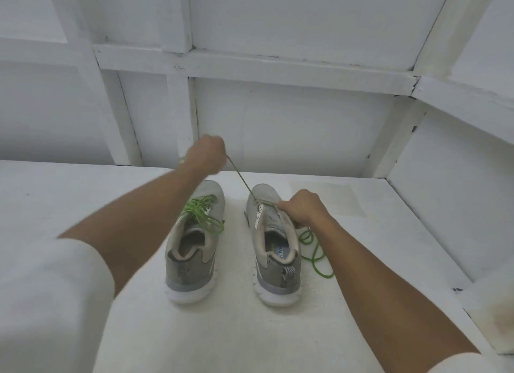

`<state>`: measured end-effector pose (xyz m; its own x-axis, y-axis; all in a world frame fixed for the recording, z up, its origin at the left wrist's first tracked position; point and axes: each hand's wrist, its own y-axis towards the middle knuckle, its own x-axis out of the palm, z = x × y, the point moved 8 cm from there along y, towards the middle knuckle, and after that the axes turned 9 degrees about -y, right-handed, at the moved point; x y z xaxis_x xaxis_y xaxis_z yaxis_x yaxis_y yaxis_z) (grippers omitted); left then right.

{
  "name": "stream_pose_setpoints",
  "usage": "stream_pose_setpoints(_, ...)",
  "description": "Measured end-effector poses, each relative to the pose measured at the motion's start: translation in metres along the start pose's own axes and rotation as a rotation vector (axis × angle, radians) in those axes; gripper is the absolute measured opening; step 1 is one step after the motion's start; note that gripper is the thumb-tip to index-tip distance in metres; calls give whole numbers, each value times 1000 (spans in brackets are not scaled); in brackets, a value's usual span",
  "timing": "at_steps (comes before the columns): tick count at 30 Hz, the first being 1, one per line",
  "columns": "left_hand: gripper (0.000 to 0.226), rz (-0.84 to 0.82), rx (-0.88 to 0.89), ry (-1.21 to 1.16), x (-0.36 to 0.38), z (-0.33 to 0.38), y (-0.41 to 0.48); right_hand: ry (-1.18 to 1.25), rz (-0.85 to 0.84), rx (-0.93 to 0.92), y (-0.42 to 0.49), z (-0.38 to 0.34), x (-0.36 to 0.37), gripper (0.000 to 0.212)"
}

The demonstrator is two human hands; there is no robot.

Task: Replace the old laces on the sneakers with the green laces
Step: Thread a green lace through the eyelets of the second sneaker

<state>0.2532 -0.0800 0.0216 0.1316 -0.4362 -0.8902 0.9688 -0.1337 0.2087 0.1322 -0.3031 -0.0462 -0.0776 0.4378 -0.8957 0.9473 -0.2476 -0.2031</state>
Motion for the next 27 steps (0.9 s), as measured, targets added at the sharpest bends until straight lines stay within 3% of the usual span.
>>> stream_pose_setpoints(3, 26, 202, -72, 15, -68, -25, 24, -86, -2, 4, -2, -4, -8, 40)
stream_pose_setpoints(6, 23, 267, -102, -27, -106, -39, 37, -100, -10, 22, -1, 0, -8, 39)
stream_pose_setpoints(10, 21, 120, -28, -95, -85, -21, 28, -105, -10, 20, 1, -1, -8, 40)
stream_pose_setpoints(16, 54, -273, 166, -77, 9, 31, -17, 27, -92, 51, 3, -3, -2, 28)
stream_pose_setpoints(20, 44, -515, 147, 97, 80, 43, -50, 55, -236, 72, -4, -13, 5, 30)
stream_pose_setpoints(23, 29, -449, 140, 160, 94, 44, -58, 13, -348, 78, -9, -13, 14, 20)
stream_pose_setpoints(27, 20, -343, 144, 170, 90, 43, -57, -49, -177, -10, -8, -12, 10, 16)
